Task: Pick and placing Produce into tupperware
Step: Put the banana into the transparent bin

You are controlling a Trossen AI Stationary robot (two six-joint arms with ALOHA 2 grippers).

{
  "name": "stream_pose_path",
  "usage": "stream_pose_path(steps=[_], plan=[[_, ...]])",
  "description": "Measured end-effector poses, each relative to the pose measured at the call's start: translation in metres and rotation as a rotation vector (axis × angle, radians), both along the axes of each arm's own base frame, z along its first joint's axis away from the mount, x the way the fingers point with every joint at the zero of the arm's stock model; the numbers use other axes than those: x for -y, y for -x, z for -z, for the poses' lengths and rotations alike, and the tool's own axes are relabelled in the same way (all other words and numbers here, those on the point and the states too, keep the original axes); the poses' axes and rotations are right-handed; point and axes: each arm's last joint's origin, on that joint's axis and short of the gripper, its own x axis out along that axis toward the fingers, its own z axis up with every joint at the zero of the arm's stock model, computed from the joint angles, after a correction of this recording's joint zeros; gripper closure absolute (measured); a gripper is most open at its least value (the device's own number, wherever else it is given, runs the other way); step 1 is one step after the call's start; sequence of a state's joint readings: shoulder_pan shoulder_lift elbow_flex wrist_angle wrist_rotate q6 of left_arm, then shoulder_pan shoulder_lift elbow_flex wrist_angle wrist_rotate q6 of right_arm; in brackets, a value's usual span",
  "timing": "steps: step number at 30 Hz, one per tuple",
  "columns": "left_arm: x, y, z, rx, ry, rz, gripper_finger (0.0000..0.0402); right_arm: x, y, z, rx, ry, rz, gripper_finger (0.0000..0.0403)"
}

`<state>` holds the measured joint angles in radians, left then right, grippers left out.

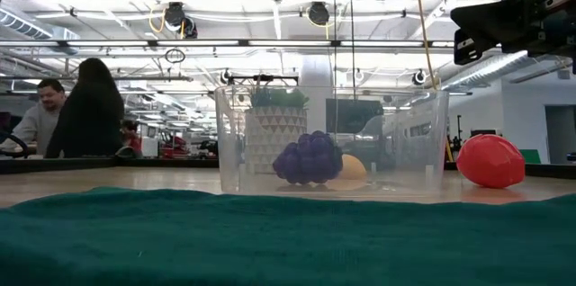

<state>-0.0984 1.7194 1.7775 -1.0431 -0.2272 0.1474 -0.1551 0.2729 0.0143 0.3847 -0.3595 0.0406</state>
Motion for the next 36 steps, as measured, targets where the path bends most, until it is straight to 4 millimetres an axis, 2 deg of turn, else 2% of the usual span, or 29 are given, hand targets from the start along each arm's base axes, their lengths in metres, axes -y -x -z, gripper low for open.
stream_pose_path(steps=[7, 12, 20, 24, 28, 36], plan=[[-0.021, 0.03, -0.041, 0.148, -0.008, 0.0, 0.0399, 0.0, 0.0, 0.0, -0.003, 0.0, 0.0, 0.0403], [-0.033, 0.043, -0.058, 0.225, 0.004, 0.043, 0.0396, 0.0, -0.001, 0.001, -0.008, -0.001, 0.0, 0.0403], [-0.044, 0.07, -0.08, 0.31, 0.023, 0.0, 0.0396, 0.0, -0.001, 0.001, -0.011, -0.002, 0.0, 0.0403], [-0.042, 0.086, -0.086, 0.367, 0.044, 0.016, 0.0399, 0.0, -0.001, 0.001, -0.016, -0.002, 0.0, 0.0403], [-0.043, 0.106, -0.082, 0.435, 0.037, 0.001, 0.0399, 0.0, -0.001, 0.002, -0.018, -0.003, 0.0, 0.0403], [-0.049, 0.141, -0.059, 0.675, 0.069, -0.06, 0.04, 0.0, -0.001, 0.002, -0.017, -0.002, 0.0, 0.0403]])
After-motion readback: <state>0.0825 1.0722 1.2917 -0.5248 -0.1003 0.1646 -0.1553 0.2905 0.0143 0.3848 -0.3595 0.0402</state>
